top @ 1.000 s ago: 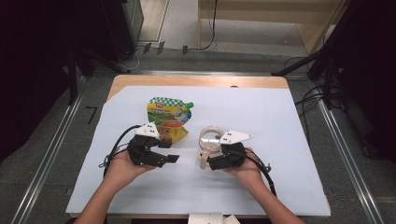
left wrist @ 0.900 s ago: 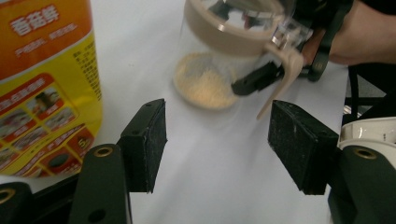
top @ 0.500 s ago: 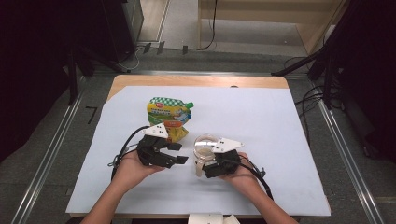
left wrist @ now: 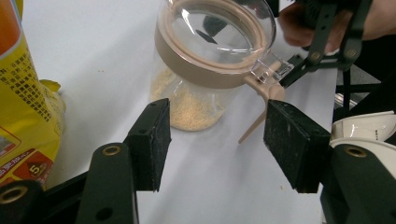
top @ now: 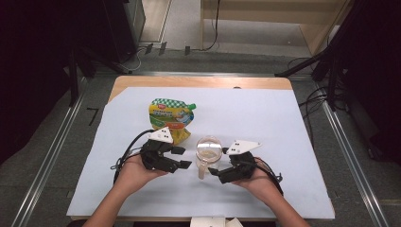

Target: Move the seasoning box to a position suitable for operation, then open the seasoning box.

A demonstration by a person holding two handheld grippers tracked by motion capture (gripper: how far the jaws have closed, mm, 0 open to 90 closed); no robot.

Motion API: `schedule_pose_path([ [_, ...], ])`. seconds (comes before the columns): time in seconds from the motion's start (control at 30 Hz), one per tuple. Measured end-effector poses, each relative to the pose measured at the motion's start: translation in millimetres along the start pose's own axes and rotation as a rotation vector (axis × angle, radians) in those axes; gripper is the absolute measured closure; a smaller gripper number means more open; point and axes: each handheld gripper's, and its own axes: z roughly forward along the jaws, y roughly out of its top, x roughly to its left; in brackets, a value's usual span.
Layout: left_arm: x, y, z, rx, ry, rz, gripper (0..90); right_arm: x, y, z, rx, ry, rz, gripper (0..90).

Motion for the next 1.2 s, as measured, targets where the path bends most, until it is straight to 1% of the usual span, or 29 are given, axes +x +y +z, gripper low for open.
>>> schedule_pose_path([
  [0.07, -0.8, 0.1, 0.1, -0.006, -0.004, -0.004, 48.0, 1.2, -1.3, -8.1, -0.007, -0.005, 0.006, 20.1],
  [0.1, -2.4, 0.7, 0.3, -0.013, -0.002, 0.001, 51.3, 3.7, -2.6, -17.0, -0.022, 0.001, 0.001, 25.7],
  [0.13, -2.4, 0.7, 0.3, -0.013, -0.002, 0.001, 52.2, 3.7, -2.6, -17.0, -0.022, 0.001, 0.001, 25.7],
  [0.17, -3.5, 1.1, 1.7, -0.008, -0.009, 0.005, 54.6, 7.0, -2.8, -24.4, -0.029, -0.004, -0.005, 29.5],
  [0.2, -3.5, 1.1, 1.7, -0.008, -0.009, 0.005, 55.6, 7.0, -2.8, -24.4, -0.029, -0.004, -0.005, 29.5],
  [0.23, -5.0, 1.4, 3.6, 0.003, -0.008, 0.010, 57.4, 10.3, -2.5, -29.6, -0.032, -0.015, -0.026, 33.8],
  [0.27, -5.9, 1.6, 4.8, 0.015, -0.014, 0.016, 59.5, 11.6, -2.5, -31.1, -0.030, -0.021, -0.028, 35.4],
  [0.3, -5.9, 1.6, 4.8, 0.015, -0.014, 0.016, 61.2, 11.6, -2.5, -31.1, -0.030, -0.021, -0.028, 35.4],
  [0.37, -7.7, 1.8, 7.3, 0.023, -0.024, 0.019, 63.0, 14.1, -2.5, -33.6, -0.020, -0.024, -0.036, 41.5],
  [0.4, -8.3, 1.9, 8.9, 0.025, -0.042, 0.009, 65.3, 14.2, -2.3, -34.0, -0.019, -0.022, -0.034, 42.6],
  [0.43, -10.0, 1.5, 10.8, 0.029, -0.051, 0.009, 68.4, 12.7, -2.1, -34.4, -0.009, 0.002, -0.029, 47.0],
  [0.47, -10.0, 1.5, 10.8, 0.029, -0.051, 0.009, 71.1, 12.7, -2.1, -34.4, -0.009, 0.002, -0.029, 47.0],
  [0.5, -11.6, 0.3, 11.9, 0.029, -0.057, 0.022, 74.0, 8.9, -1.6, -33.4, 0.004, 0.022, -0.017, 50.6],
  [0.53, -11.6, 0.3, 11.9, 0.029, -0.057, 0.022, 76.7, 8.9, -1.6, -33.4, 0.004, 0.022, -0.017, 50.6],
  [0.57, -11.3, -0.8, 13.2, 0.028, -0.070, 0.018, 80.9, 6.9, -1.6, -34.1, 0.001, 0.023, -0.010, 56.5],
  [0.6, -11.3, -0.8, 13.2, 0.028, -0.070, 0.018, 83.3, 6.7, -1.6, -34.8, 0.001, 0.019, -0.008, 58.9],
  [0.63, -10.7, -1.6, 16.2, 0.029, -0.084, 0.008, 86.4, 5.7, -1.2, -36.0, -0.004, 0.013, -0.014, 62.6],
  [0.67, -10.7, -1.6, 16.2, 0.029, -0.084, 0.008, 87.8, 5.7, -1.2, -36.0, -0.004, 0.013, -0.014, 62.6],
  [0.7, -10.7, -2.0, 19.4, 0.033, -0.094, 0.007, 88.9, 4.6, -0.2, -38.4, -0.012, 0.006, -0.006, 69.2],
  [0.73, -11.1, -2.1, 21.2, 0.039, -0.095, 0.013, 89.2, 4.3, 0.3, -39.1, -0.015, 0.005, 0.005, 72.1],
  [0.77, -11.7, -2.6, 23.4, 0.042, -0.094, 0.018, 89.8, 3.7, 1.3, -40.1, -0.013, -0.001, 0.026, 76.5],
  [0.8, -11.7, -2.6, 23.4, 0.042, -0.094, 0.018, 90.0, 2.6, 3.1, -41.1, -0.003, -0.009, 0.053, 78.7],
  [0.83, -11.9, -3.0, 25.0, 0.042, -0.098, 0.020, 90.0, 2.6, 3.1, -41.1, -0.003, -0.009, 0.053, 78.7],
  [0.87, -13.3, -3.4, 28.0, 0.049, -0.094, 0.034, 90.0, 2.9, 4.4, -42.0, -0.015, -0.016, 0.068, 85.2],
  [0.93, -15.1, -3.4, 30.9, 0.054, -0.084, 0.041, 90.0, 4.8, 6.4, -41.6, -0.020, -0.014, 0.067, 89.0],
  [0.97, -15.1, -3.4, 30.9, 0.054, -0.084, 0.041, 90.0, 4.8, 6.4, -41.6, -0.020, -0.014, 0.067, 89.0],
  [1.0, -15.9, -3.3, 31.9, 0.058, -0.071, 0.048, 90.0, 5.9, 7.1, -41.2, -0.018, -0.013, 0.068, 90.0],
  [1.03, -15.7, -3.3, 32.6, 0.053, -0.068, 0.049, 90.0, 7.5, 7.9, -40.2, -0.016, -0.011, 0.060, 90.0],
  [1.2, -16.6, -3.6, 35.5, 0.052, -0.071, 0.043, 90.0, 11.4, 10.3, -38.3, -0.001, -0.005, 0.030, 90.0],
])
